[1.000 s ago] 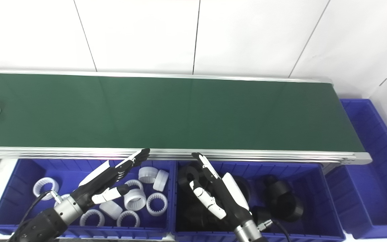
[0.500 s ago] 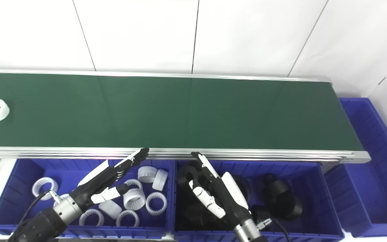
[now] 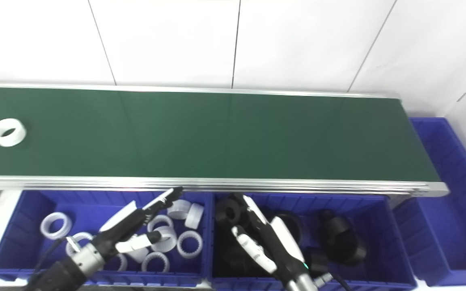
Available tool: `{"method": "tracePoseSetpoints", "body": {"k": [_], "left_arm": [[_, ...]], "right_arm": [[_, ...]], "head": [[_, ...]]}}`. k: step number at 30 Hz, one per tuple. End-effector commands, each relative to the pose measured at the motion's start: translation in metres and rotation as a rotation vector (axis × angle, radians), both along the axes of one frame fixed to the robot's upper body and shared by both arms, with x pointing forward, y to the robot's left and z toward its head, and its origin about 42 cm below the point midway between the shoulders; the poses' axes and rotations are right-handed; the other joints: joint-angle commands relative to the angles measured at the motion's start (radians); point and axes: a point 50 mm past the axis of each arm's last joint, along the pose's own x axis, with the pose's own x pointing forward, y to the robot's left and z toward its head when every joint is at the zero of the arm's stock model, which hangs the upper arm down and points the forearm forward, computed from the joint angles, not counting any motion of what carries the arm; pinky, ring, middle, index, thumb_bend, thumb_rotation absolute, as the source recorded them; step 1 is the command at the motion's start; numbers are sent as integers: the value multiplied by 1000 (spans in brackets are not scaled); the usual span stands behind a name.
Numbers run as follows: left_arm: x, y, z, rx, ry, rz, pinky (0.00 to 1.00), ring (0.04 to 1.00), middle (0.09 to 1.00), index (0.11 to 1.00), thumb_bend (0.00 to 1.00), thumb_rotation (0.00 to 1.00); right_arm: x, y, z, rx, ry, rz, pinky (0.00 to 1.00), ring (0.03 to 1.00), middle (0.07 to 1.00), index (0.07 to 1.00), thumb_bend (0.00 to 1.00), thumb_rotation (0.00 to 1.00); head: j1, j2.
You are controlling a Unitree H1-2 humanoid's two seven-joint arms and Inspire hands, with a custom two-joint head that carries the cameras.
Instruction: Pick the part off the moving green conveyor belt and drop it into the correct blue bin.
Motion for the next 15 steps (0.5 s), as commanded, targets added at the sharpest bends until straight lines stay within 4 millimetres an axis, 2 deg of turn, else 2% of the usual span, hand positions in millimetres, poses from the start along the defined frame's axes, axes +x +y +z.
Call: {"method": "tracePoseSetpoints", "body": {"k": [1,3,7,15], "left_arm": [[6,-5,9,-18,-79,-9,920,981,1000,1000,552,839],[7,-5,8,-5,-82,-14,910,977,1000,1000,562,831],[9,-6,8,0,-83,-18,886,969,1000,995,571,780],[13,-7,14,-3,-100,-30,875,966,1000,992,574,723]], "right_arm": [[1,1,2,24,-84,16,902,962,997,977,445,1000],[0,0,-5,24,-81,11,897,958,994,974,439,991],[0,0,-8,24,-80,2,870,938,983,959,405,931],[1,-1,-8,22,-72,-4,859,931,982,957,392,906]], "head": [[6,-19],[18,-54],[21,-72],[22,-52]]}}
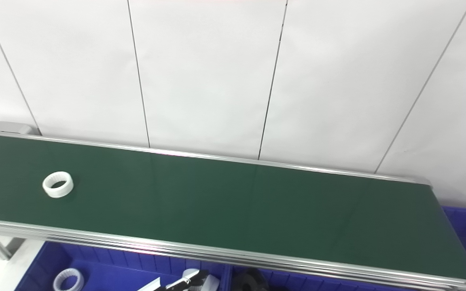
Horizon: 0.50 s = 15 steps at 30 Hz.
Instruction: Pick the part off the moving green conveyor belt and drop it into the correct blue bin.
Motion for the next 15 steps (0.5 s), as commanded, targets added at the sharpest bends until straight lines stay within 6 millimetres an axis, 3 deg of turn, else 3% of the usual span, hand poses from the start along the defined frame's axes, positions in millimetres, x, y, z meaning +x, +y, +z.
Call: {"method": "tracePoseSetpoints", "body": {"k": [1,4,7,10,15], "left_arm": [[10,-2,15,-25,-83,-13,878,968,1000,994,571,716],[10,-3,26,-14,-127,-26,875,967,1000,998,584,732],[16,-5,52,46,-252,-42,883,953,995,994,594,747],[24,-4,77,99,-333,-56,933,947,983,977,608,691],[47,5,140,219,-597,-79,926,946,969,963,577,625]], "right_arm": [[6,2,12,30,-77,5,864,934,983,961,381,902],[6,0,12,23,-78,5,877,942,983,961,385,918],[6,-3,11,30,-77,8,878,942,984,965,391,927],[8,-4,9,31,-81,17,884,945,986,969,388,934],[13,-3,6,36,-80,27,889,948,986,969,400,958]], "head": [[2,6],[8,13],[17,16],[25,16],[32,13]]}}
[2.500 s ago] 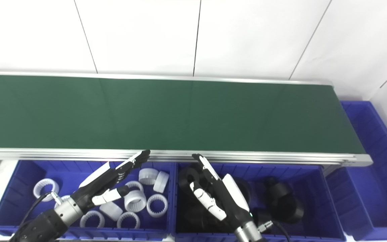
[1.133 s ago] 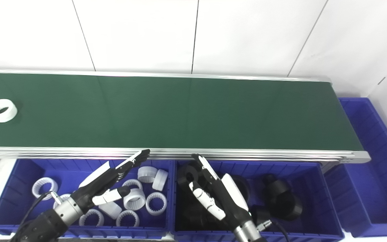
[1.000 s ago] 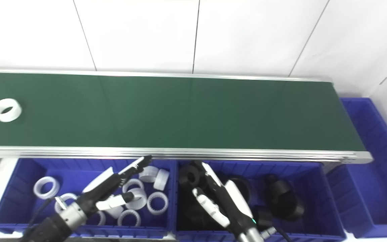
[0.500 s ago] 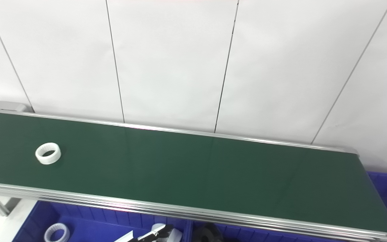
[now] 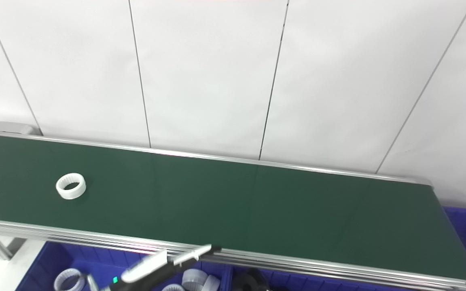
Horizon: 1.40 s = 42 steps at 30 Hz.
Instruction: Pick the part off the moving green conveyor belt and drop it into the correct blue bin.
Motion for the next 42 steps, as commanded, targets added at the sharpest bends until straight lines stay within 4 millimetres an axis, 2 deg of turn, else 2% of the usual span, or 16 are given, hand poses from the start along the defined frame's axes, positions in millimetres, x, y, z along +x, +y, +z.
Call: {"method": "tracePoseSetpoints", "body": {"k": [1,2,3,5,8,11,13,19,25,28,32,42], "left_arm": [[12,3,34,19,-145,-8,939,949,969,965,582,571],[19,6,50,41,-202,-2,940,949,969,965,582,563],[25,8,66,57,-253,7,956,951,964,958,599,466],[35,12,90,81,-327,33,957,952,959,949,609,360],[57,23,125,117,-433,97,949,951,956,922,640,282],[74,32,137,145,-505,143,933,936,944,920,686,204],[86,38,140,168,-545,181,905,920,926,906,759,138],[113,49,140,215,-574,283,899,909,928,882,853,127],[130,54,142,251,-580,349,900,909,932,880,892,134],[145,66,136,281,-557,372,887,913,930,880,913,121],[159,77,128,338,-512,408,901,938,952,895,912,201],[178,91,107,422,-418,455,913,953,972,927,938,222]], "right_arm": [[8,2,9,44,-74,19,895,951,989,972,403,958],[9,3,9,45,-73,20,896,952,989,972,404,957],[9,3,8,46,-73,22,893,950,989,973,403,956],[10,3,8,46,-74,25,892,949,990,974,394,952],[12,3,6,56,-74,31,897,952,990,975,376,945],[13,2,4,60,-70,31,904,956,990,972,372,960],[14,0,4,59,-66,30,917,963,993,974,378,995],[13,-5,4,41,-69,29,929,972,993,975,368,1000],[10,-8,3,42,-62,22,929,970,994,972,402,1000],[9,-8,2,42,-61,17,923,965,994,973,400,1000],[8,-9,2,34,-62,20,929,969,994,974,400,1000],[9,-13,2,26,-61,24,925,966,997,976,409,1000]], "head": [[1,0],[4,0],[4,-1],[7,-2],[10,-6],[7,-7],[5,-8],[6,-7],[6,-7],[1,-5],[4,-2],[9,1]]}}
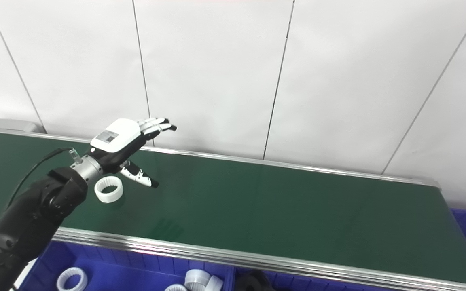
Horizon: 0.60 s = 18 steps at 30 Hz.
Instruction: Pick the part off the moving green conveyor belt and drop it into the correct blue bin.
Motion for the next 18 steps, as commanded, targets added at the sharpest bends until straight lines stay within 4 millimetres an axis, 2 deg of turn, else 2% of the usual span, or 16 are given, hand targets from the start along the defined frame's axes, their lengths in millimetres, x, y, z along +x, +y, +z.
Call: {"method": "tracePoseSetpoints", "body": {"k": [1,7,11,18], "left_arm": [[13,6,34,25,-88,16,921,958,977,933,936,222],[18,9,24,71,-55,39,939,964,989,945,928,197],[18,8,16,86,-40,45,925,957,988,947,899,136],[18,2,-12,64,-18,36,886,937,972,932,898,94]], "right_arm": [[5,0,11,31,-84,18,924,966,998,977,408,1000],[6,-1,11,48,-79,14,938,974,1000,977,414,1000],[6,-3,12,46,-82,11,952,979,1000,979,414,1000],[4,-4,13,44,-81,10,952,982,1000,980,430,1000]], "head": [[0,2],[-1,4],[0,7],[-3,11]]}}
